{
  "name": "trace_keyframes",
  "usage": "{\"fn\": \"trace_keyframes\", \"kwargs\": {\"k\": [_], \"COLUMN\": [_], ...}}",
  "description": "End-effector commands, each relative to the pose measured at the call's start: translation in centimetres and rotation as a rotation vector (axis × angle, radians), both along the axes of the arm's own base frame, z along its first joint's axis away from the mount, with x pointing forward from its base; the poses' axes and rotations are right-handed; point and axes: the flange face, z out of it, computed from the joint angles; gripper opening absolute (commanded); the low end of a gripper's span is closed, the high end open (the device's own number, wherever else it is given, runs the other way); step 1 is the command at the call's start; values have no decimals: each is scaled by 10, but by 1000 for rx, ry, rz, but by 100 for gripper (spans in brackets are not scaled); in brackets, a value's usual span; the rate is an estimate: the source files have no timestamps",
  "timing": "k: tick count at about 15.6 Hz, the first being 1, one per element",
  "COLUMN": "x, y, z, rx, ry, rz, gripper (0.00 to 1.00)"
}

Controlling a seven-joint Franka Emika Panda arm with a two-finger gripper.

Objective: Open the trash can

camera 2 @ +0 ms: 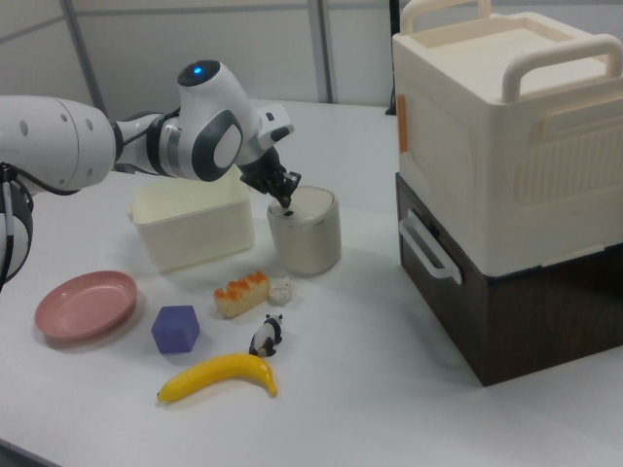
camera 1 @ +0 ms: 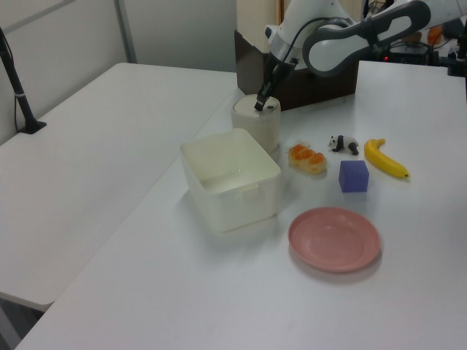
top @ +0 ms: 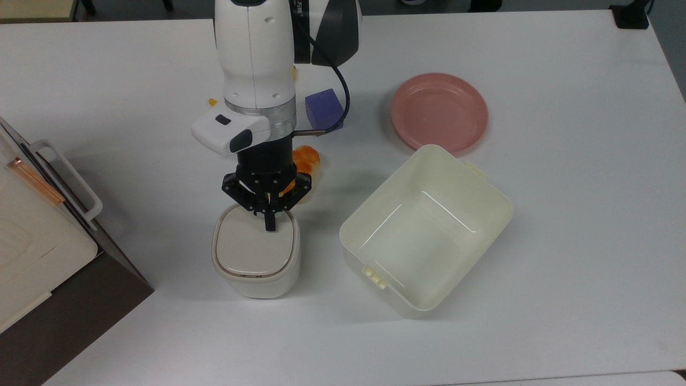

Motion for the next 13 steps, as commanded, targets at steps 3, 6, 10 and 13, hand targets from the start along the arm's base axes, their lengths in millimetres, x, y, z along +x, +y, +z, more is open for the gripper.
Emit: {"fn": "trace_keyframes", "kwargs": {"k": [3,6,10,13], "x": [-1,-7,-8,-8], "y": [-4,-5,-12,-10], "z": [-14,-28,-35,-36], "rx": [-11,-1,6,5], "ry": [22,53,76,79], "rz": [3,-15,-54,-53], "gripper": [0,0,0,0]}}
